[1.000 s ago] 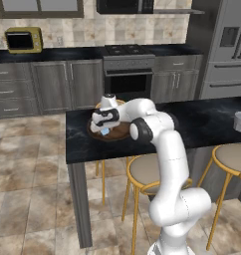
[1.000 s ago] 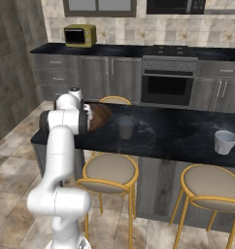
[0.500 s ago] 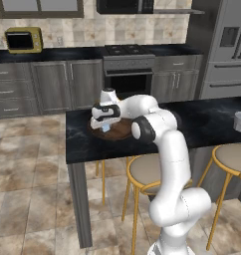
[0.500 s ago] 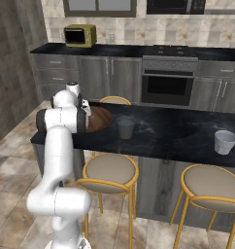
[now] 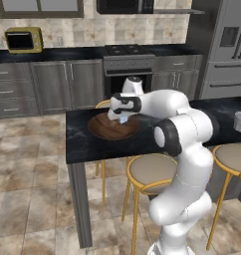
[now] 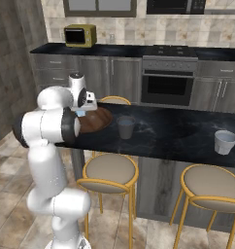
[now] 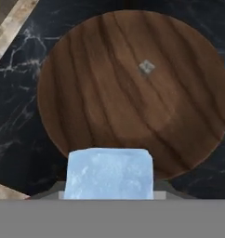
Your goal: There are four ice cubes in the ice bowl. Place two ice cubes in each glass of water.
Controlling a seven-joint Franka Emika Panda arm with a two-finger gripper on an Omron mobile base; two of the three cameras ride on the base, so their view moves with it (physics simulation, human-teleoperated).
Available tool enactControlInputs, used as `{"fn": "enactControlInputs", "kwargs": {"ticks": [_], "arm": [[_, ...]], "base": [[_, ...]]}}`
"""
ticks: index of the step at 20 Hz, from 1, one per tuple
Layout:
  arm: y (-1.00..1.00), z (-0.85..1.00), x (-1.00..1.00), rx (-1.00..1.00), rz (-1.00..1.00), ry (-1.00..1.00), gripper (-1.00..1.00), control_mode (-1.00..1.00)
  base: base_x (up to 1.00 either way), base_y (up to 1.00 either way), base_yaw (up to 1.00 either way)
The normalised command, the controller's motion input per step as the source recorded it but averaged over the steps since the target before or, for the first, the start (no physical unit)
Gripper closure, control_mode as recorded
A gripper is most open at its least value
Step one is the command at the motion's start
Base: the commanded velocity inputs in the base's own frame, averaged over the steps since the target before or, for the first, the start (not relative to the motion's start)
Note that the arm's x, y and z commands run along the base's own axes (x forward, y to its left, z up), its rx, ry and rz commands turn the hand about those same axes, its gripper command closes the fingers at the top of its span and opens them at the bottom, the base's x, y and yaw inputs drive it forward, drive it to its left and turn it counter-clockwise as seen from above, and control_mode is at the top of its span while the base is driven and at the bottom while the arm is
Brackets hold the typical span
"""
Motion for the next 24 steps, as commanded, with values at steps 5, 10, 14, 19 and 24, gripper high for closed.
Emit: {"fn": "enactControlInputs", "kwargs": {"ticks": [5, 10, 14, 19, 24], "arm": [[-0.51, 1.0, -1.0, 0.09, -0.06, -0.06, 1.0, -1.0], [-0.43, 1.0, -1.0, 0.04, -0.07, 0.0, 1.0, -1.0], [-0.23, 0.84, -1.0, 0.03, -0.1, 0.15, 1.0, -1.0], [0.01, 0.08, -0.95, -0.08, -0.14, -0.01, 1.0, -1.0], [0.02, 0.0, -0.09, -0.09, 0.0, -0.16, 1.0, -1.0]], "base": [[0.0, 0.0, 0.0], [0.0, 0.0, 0.0], [0.0, 0.0, 0.0], [0.0, 0.0, 0.0], [0.0, 0.0, 0.0]]}}
